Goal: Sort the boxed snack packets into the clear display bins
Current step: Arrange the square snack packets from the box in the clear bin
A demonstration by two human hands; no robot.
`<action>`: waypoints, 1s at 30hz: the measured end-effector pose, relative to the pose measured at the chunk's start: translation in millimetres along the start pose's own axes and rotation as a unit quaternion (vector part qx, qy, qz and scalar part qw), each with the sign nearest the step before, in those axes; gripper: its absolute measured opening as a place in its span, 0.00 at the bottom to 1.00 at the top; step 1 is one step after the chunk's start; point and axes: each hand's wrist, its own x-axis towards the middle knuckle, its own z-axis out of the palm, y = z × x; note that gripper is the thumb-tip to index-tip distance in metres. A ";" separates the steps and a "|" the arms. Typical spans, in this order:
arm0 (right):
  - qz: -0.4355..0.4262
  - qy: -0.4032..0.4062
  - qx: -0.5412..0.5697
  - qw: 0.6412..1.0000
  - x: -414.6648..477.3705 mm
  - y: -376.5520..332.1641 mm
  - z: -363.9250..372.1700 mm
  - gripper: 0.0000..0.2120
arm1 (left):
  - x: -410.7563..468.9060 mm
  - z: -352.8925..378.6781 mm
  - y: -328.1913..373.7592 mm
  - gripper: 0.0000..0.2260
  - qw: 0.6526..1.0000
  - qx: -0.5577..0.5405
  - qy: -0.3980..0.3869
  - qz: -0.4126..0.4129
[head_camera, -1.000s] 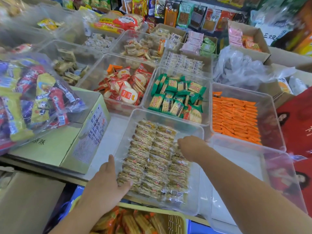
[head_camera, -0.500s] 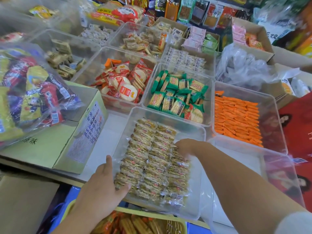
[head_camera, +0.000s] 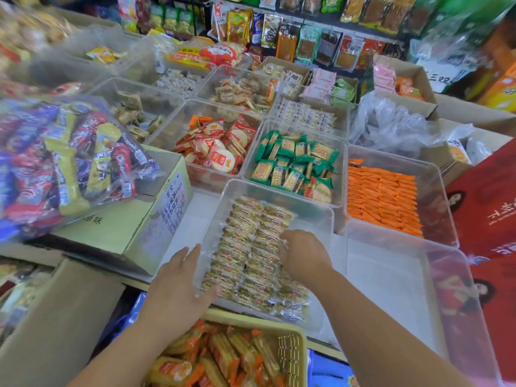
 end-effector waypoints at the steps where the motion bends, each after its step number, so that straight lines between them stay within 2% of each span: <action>1: -0.018 0.014 0.019 1.000 -13.5 -12.6 0.0 0.14 | -12.4 -4.2 -1.5 0.40 1.000 -0.018 0.021 0.013; 7: -0.182 -0.012 0.125 0.975 -96.0 -116.7 19.3 0.15 | -105.4 -37.4 -55.5 0.24 0.987 -0.073 0.138 0.034; 10: -0.272 -0.027 0.141 0.952 -128.7 -182.6 39.9 0.14 | -138.6 -57.1 -111.0 0.20 0.975 -0.104 0.196 -0.013; 14: -0.338 -0.037 0.151 0.928 -156.7 -270.7 70.4 0.15 | -163.8 -87.7 -194.7 0.19 0.960 -0.140 0.233 -0.066; 18: -0.364 0.020 0.104 0.925 -171.4 -355.0 97.4 0.16 | -171.2 -125.1 -283.4 0.25 0.969 -0.103 0.168 -0.149; 21: -0.330 -0.020 0.029 0.943 -171.7 -396.2 119.8 0.20 | -161.0 -150.5 -342.7 0.30 0.972 -0.065 0.092 -0.209; 25: -0.272 -0.037 -0.107 0.956 -174.3 -417.1 141.1 0.27 | -126.3 -164.7 -399.2 0.31 0.965 -0.050 0.046 -0.253; 30: -0.246 -0.019 -0.143 0.959 -171.7 -423.0 146.6 0.31 | -77.5 -159.2 -451.0 0.37 0.951 -0.052 0.030 -0.304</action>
